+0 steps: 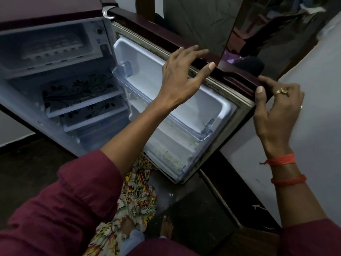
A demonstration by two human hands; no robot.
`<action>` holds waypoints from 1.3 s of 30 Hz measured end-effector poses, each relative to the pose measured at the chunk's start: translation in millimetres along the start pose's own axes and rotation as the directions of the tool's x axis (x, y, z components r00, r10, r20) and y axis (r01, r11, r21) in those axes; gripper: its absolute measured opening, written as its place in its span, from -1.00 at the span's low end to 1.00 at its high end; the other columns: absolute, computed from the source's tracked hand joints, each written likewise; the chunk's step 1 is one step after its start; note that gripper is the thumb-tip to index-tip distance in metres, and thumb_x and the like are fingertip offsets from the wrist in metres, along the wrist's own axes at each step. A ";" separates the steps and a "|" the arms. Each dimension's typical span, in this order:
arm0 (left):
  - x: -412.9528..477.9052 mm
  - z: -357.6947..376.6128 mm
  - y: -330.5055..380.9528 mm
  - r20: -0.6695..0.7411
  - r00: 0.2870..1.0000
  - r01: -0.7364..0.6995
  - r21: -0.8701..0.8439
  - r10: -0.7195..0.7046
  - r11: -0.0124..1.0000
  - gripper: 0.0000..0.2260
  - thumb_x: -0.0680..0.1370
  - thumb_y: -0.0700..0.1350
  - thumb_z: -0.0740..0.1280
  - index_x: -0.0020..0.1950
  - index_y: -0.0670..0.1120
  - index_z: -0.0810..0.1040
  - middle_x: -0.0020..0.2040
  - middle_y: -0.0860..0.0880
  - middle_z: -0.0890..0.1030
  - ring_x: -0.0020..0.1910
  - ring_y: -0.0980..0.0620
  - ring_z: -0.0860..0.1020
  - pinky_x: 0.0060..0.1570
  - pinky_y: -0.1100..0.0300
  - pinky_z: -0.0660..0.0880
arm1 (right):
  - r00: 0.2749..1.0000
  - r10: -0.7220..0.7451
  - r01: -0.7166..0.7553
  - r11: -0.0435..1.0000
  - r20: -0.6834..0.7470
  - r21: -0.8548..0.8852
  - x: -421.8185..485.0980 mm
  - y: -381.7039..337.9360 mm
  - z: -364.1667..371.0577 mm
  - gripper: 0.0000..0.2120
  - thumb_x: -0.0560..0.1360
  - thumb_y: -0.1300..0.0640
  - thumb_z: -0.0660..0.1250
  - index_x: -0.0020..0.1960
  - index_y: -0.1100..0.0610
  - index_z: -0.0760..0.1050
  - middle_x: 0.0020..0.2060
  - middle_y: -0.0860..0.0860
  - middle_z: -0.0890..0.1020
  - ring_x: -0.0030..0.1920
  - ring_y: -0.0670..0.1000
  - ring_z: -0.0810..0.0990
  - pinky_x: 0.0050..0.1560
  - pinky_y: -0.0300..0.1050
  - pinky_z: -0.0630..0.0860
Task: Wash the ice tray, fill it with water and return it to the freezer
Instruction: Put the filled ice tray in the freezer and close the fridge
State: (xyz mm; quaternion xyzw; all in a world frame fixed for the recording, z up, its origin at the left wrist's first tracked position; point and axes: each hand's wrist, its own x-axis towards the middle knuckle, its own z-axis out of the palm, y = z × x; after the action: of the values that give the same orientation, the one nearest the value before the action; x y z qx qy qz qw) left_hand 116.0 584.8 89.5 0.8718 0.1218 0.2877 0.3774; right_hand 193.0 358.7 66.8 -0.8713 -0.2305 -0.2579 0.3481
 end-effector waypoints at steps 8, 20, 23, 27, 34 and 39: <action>-37.9 -36.8 -6.8 -0.075 0.997 0.028 -0.020 -0.029 0.999 -0.67 0.59 0.18 0.28 0.24 0.07 0.62 0.40 0.08 0.51 0.45 0.03 0.31 0.35 0.15 0.20 | 0.999 0.019 -0.030 0.866 0.026 0.499 -55.9 -33.0 -13.0 -0.73 0.71 0.06 0.13 0.16 -0.01 0.61 0.03 0.15 0.54 0.10 0.11 0.57 0.13 0.12 0.54; -98.7 -110.1 -22.8 -0.103 0.990 0.105 0.038 -0.101 0.994 -0.66 0.58 0.23 0.29 0.28 0.13 0.58 0.48 0.16 0.42 0.46 0.13 0.36 0.44 -0.14 0.30 | 0.931 0.077 -0.316 0.659 0.356 0.683 -98.0 -93.1 35.0 -0.76 0.61 0.15 0.30 0.24 0.17 0.58 0.14 0.10 0.63 0.17 -0.06 0.61 0.20 -0.15 0.52; -108.0 -128.7 -29.2 -0.124 0.984 0.131 0.051 -0.124 0.990 -0.65 0.56 0.26 0.28 0.26 0.14 0.59 0.46 0.17 0.45 0.42 0.13 0.40 0.41 -0.14 0.34 | 0.876 0.032 -0.398 0.610 0.481 0.685 -104.4 -107.2 52.5 -0.75 0.58 0.16 0.32 0.23 0.15 0.59 0.13 0.07 0.65 0.17 -0.04 0.62 0.20 -0.17 0.53; -122.5 -156.6 -37.7 -0.139 0.976 0.173 0.020 -0.168 0.985 -0.63 0.56 0.25 0.30 0.28 0.12 0.60 0.42 0.14 0.50 0.40 0.21 0.44 0.38 -0.04 0.43 | 0.779 0.005 -0.518 0.568 0.627 0.639 -122.9 -121.5 78.8 -0.77 0.56 0.17 0.34 0.21 0.11 0.59 0.10 0.00 0.66 0.14 -0.10 0.62 0.19 -0.15 0.52; -156.0 -207.4 -41.9 -0.055 0.958 0.283 -0.005 -0.283 0.959 -0.47 0.50 0.31 0.29 0.44 0.18 0.46 0.35 0.26 0.53 0.27 0.26 0.52 0.21 0.14 0.54 | 0.670 -0.069 -0.643 0.443 0.739 0.625 -162.5 -172.8 108.0 -0.83 0.50 0.08 0.25 0.00 0.04 0.60 -0.18 -0.09 0.68 -0.08 -0.13 0.64 0.03 -0.28 0.49; -174.7 -246.9 -48.8 -0.075 0.936 0.343 -0.019 -0.343 0.939 -0.41 0.40 0.34 0.39 0.39 0.19 0.50 0.29 0.25 0.57 0.18 0.26 0.59 0.12 0.13 0.59 | 0.640 -0.088 -0.622 0.525 0.763 0.582 -184.9 -210.4 121.4 -0.74 0.53 -0.04 0.19 -0.14 0.09 0.56 -0.28 -0.13 0.60 -0.17 -0.14 0.54 -0.05 -0.21 0.44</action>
State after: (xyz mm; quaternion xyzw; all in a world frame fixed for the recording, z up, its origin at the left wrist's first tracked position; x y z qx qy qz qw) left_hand -170.9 688.4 118.1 0.8243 0.2854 0.2514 0.4194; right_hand -34.9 542.7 -19.2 -0.6618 -0.2847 0.3016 0.6245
